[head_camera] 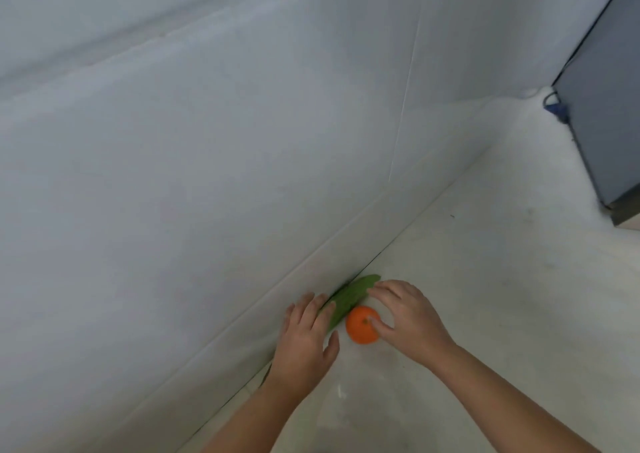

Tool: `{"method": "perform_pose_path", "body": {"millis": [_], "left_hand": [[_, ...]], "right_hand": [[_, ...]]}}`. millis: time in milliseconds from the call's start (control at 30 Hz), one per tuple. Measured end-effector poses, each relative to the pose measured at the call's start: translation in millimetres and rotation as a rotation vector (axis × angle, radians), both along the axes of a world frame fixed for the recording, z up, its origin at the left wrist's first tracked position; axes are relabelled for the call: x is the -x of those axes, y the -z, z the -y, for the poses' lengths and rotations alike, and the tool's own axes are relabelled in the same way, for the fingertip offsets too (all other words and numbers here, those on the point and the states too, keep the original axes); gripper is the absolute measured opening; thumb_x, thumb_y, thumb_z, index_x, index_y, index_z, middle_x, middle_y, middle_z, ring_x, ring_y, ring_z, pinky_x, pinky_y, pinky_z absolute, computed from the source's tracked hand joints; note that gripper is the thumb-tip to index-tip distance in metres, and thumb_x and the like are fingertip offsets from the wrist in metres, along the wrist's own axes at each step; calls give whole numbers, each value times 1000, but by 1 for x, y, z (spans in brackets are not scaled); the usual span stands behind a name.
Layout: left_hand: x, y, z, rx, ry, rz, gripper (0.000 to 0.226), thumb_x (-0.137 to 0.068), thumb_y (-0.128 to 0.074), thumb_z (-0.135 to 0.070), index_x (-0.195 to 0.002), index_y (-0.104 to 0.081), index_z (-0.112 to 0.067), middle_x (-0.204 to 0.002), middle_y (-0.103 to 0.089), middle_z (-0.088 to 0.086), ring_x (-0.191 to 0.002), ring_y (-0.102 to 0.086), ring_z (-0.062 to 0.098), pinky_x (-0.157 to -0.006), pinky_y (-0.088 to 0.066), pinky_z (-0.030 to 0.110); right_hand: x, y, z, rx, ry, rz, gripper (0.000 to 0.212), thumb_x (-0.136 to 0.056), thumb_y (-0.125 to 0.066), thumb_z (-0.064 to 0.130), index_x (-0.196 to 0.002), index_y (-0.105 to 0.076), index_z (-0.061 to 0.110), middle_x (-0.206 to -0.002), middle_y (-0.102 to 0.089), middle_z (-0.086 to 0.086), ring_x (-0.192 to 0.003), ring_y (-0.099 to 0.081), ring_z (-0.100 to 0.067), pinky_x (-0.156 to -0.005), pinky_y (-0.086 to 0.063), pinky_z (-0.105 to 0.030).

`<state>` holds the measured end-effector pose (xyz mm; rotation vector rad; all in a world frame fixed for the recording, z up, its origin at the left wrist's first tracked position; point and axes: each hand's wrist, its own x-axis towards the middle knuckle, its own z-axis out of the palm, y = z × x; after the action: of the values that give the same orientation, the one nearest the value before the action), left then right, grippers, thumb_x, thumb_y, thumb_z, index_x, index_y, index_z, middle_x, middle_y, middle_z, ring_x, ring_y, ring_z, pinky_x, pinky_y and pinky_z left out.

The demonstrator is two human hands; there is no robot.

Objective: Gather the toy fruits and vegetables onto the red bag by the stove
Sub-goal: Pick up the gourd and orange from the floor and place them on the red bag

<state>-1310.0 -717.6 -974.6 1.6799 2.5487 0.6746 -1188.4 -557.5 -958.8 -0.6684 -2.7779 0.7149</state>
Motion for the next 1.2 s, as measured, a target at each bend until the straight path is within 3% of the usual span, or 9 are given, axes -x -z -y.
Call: {"method": "perform_pose_path", "body": {"millis": [367, 567, 700, 900, 967, 1033, 1100, 1200], "left_hand": [[13, 92, 7, 135, -34, 38, 44, -78, -44, -30, -119, -46, -13, -117, -63, 10, -115, -43, 23, -97, -42, 39], [9, 115, 17, 241, -88, 97, 45, -78, -43, -32, -118, -49, -13, -119, -62, 11, -112, -45, 23, -86, -51, 44], [7, 121, 17, 285, -140, 105, 48, -76, -42, -33, -113, -61, -8, -115, -64, 11, -108, -44, 23, -80, -52, 43], [7, 130, 17, 357, -211, 179, 53, -75, -41, -35, -113, -62, -4, -110, -64, 13, -95, -63, 30, -78, -53, 41], [6, 132, 16, 340, -228, 192, 51, -74, -47, -33, -112, -62, -3, -109, -64, 14, -94, -63, 31, -77, -53, 41], [4, 135, 15, 291, -244, 203, 47, -71, -66, -24, -112, -61, -2, -108, -64, 15, -95, -62, 33, -79, -51, 42], [3, 138, 14, 274, -275, 246, 57, -62, -81, -12, -114, -61, -1, -108, -63, 16, -96, -61, 34, -80, -51, 43], [4, 140, 15, 262, -312, 307, 61, -65, -78, -7, -121, -56, -1, -115, -59, 17, -104, -55, 35, -85, -51, 46]], "right_hand": [[28, 93, -7, 166, -20, 107, 47, -66, -47, 44, -96, -67, 15, -93, -66, -3, -87, -61, -28, -75, -51, -39], [23, 123, -3, 245, 16, 168, 64, -64, -40, 53, -112, -62, 17, -111, -61, -4, -104, -53, -27, -87, -44, -37], [17, 131, -4, 266, 1, 215, 58, -66, -52, 45, -119, -57, 20, -124, -54, 0, -112, -47, -24, -89, -39, -32], [14, 137, -3, 275, -26, 243, 51, -74, -67, 30, -122, -52, 24, -122, -47, 0, -110, -43, -19, -82, -39, -26], [14, 138, -2, 291, -24, 258, 49, -74, -67, 30, -120, -52, 26, -119, -46, 1, -108, -43, -18, -79, -41, -25], [13, 139, 0, 318, -25, 267, 49, -74, -67, 30, -120, -51, 27, -119, -44, 2, -107, -43, -17, -79, -45, -29], [13, 142, 2, 343, -43, 269, 50, -73, -67, 30, -120, -50, 29, -120, -43, 2, -107, -43, -18, -81, -46, -31], [13, 145, 9, 374, -79, 294, 55, -74, -67, 30, -124, -47, 29, -125, -40, 2, -111, -41, -18, -85, -45, -31]]}}
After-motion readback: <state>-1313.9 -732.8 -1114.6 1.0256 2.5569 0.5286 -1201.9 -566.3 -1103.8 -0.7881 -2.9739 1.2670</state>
